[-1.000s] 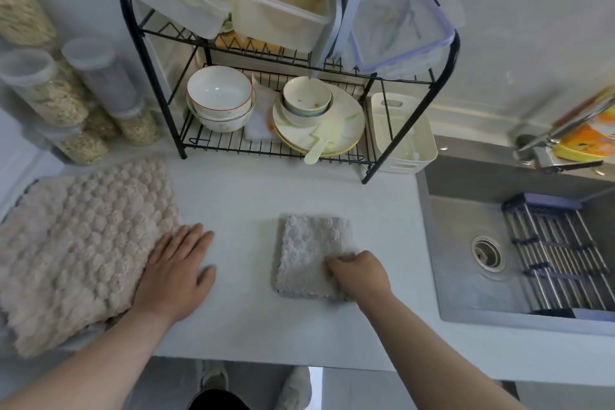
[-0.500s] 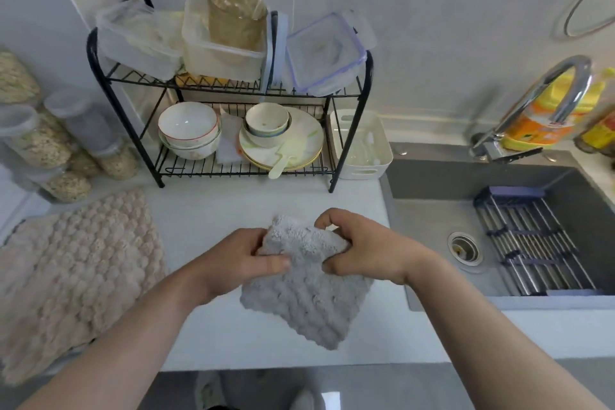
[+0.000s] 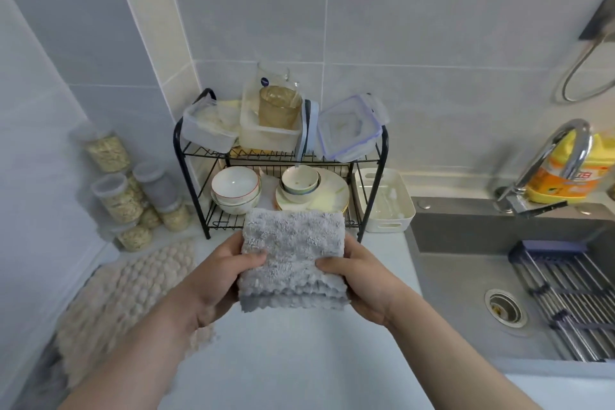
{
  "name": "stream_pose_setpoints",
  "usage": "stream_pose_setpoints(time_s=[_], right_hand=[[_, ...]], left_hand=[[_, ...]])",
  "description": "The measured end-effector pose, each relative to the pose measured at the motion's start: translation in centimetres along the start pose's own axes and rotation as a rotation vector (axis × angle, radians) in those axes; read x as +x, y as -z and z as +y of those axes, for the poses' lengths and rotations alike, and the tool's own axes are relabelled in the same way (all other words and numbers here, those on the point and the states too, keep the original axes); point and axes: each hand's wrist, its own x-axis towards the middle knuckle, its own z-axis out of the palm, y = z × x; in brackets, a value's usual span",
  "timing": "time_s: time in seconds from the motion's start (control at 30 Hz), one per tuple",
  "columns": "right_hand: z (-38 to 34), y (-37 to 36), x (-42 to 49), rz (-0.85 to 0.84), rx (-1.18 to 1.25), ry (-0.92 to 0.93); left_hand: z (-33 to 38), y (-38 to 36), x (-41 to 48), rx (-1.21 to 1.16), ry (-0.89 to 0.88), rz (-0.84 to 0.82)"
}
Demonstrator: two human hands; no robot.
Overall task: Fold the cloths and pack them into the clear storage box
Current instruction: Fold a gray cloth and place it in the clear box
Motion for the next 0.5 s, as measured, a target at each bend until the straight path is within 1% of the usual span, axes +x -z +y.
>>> stream_pose_setpoints(time_s=[0.13, 0.23, 0.3, 0.33, 0.4, 0.47, 0.5], right_hand=[[-0.5, -2.2, 0.3, 0.050, 0.053, -0.005], [-0.5, -4.1, 0.9, 0.126, 0.158, -0.028], [-0.3, -5.0, 1.3, 0.145, 0.176, -0.042], [-0.2, -5.3, 1.4, 0.137, 0.175, -0.049], [0.1, -5.9, 1.6, 0.127, 0.157, -0.084], [0.5, -6.6, 1.8, 0.175, 0.085, -0.118], [0.7, -6.9, 2.0, 0.221, 0.041, -0.100]], left_hand=[[0.1, 1.5, 0.5, -0.122, -0.047, 0.012], [0.0, 2.8, 1.1, -0.241, 0.013, 0.058], [0.2, 3.8, 1.5, -0.274, 0.061, 0.075], [0.4, 4.3, 1.7, -0.226, 0.074, 0.077], [0.7, 5.2, 2.2, -0.051, 0.063, 0.070], [0.8, 6.1, 3.0, 0.107, 0.007, 0.064], [0.6, 6.5, 3.5, 0.146, -0.026, 0.040]])
